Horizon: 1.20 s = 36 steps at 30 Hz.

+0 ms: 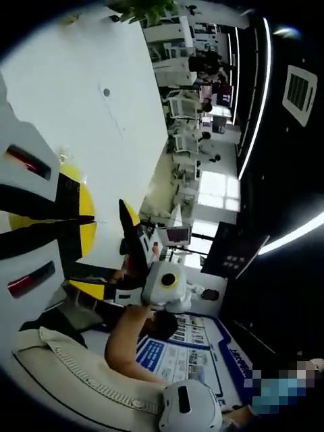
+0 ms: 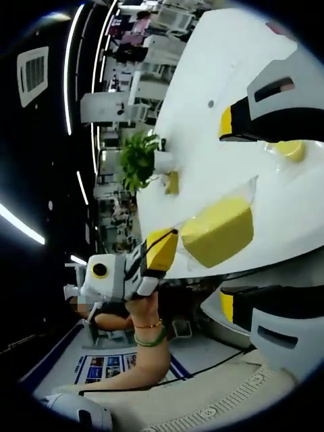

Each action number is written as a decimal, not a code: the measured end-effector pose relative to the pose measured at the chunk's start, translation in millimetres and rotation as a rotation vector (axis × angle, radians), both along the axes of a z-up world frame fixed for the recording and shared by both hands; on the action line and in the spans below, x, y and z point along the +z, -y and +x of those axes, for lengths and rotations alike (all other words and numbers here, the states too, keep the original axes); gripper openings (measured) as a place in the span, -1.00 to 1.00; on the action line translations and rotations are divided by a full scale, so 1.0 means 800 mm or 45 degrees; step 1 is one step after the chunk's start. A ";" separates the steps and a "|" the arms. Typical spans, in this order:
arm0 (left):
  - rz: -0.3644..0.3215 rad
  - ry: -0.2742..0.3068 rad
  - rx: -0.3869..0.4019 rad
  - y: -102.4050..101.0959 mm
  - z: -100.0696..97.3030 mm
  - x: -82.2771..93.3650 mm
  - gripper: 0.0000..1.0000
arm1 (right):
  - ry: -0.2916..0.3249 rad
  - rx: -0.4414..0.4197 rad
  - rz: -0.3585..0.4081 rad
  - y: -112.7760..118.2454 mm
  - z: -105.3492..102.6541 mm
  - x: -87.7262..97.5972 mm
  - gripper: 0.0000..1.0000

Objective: Compare the silicone blocks by pressing each to a similar depth, holding the contact briefly, and releasing to observe deformation and rebound differences across the visible hardness samples.

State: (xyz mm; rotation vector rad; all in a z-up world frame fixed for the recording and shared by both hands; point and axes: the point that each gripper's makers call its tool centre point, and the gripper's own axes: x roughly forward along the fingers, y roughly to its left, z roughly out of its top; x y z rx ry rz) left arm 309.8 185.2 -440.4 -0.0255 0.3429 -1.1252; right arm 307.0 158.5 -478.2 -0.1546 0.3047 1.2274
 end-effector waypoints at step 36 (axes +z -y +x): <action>0.199 0.032 -0.245 0.027 0.002 -0.020 -1.00 | -0.111 0.438 -0.239 -0.059 0.000 -0.088 -0.43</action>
